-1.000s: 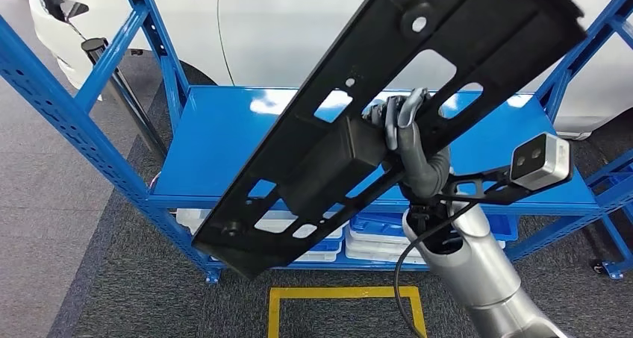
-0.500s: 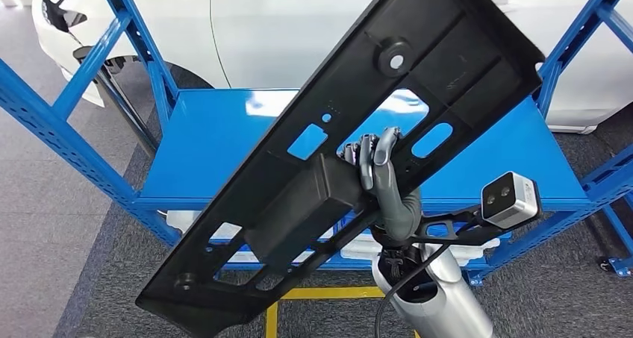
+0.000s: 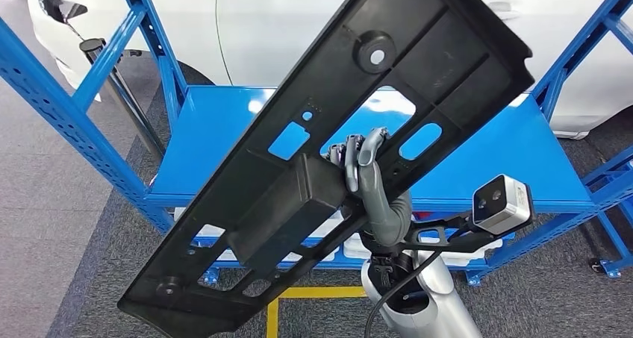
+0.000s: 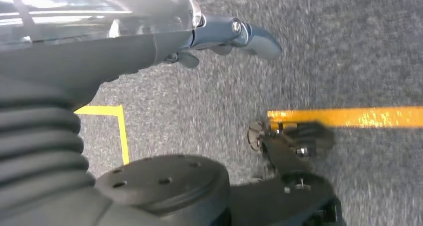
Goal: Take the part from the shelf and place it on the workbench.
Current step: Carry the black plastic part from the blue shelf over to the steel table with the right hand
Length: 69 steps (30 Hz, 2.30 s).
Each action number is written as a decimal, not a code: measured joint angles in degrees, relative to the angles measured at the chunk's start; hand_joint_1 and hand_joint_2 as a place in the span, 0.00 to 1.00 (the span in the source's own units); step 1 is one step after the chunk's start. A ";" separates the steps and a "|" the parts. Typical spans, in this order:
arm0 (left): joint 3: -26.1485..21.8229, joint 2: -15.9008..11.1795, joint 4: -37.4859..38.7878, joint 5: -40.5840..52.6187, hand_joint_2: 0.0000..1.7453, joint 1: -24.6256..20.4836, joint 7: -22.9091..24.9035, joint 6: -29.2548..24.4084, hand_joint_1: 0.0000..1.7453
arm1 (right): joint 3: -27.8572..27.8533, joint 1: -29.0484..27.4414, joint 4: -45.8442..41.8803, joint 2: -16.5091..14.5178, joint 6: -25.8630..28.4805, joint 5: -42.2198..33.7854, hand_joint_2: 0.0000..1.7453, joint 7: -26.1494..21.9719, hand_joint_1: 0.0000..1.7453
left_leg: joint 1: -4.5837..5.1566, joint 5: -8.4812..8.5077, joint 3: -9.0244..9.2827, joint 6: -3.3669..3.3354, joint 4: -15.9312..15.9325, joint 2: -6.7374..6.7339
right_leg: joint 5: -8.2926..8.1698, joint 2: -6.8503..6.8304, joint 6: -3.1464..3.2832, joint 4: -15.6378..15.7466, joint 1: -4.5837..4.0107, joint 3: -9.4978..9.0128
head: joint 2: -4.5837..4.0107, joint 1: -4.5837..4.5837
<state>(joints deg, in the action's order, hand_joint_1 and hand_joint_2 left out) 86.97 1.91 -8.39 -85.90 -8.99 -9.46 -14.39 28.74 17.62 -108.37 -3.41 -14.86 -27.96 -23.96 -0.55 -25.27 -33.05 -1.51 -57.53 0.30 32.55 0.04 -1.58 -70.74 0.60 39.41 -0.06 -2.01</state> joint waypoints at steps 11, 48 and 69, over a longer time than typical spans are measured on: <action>0.17 0.10 0.00 -1.54 1.00 -0.13 -1.58 0.05 0.00 | 0.01 -1.06 -0.56 -1.28 -0.74 0.40 1.00 0.46 1.00 | 0.31 -0.64 -0.15 1.79 -0.74 0.10 | -6.91 0.09 1.78 12.74 -0.19 -5.91 | 0.01 -0.01; -0.93 0.23 0.02 -2.76 1.00 0.84 -0.01 2.03 0.00 | -0.92 -4.77 2.52 -1.77 -3.74 3.41 1.00 0.66 1.00 | -0.22 -8.25 -6.63 3.03 -16.45 0.03 | -7.66 -0.28 2.62 13.40 0.01 -5.82 | -0.01 -0.02; -1.08 0.23 0.02 -2.16 1.00 0.01 0.51 2.73 0.00 | -2.82 -4.45 3.76 -1.57 -2.56 1.52 1.00 1.80 1.00 | 0.16 1.37 -1.88 0.96 -0.92 -0.05 | -4.44 -0.02 0.98 12.57 -0.44 -8.52 | -0.01 -0.01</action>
<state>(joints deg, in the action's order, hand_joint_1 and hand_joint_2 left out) 85.90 2.14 -8.37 -88.07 -8.98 -8.95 -11.67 25.92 13.17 -104.61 -4.99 -17.42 -26.44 -22.16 -0.39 -23.90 -34.93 -0.55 -58.46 0.25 28.11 0.02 -0.60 -58.17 0.16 30.90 -0.07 -2.02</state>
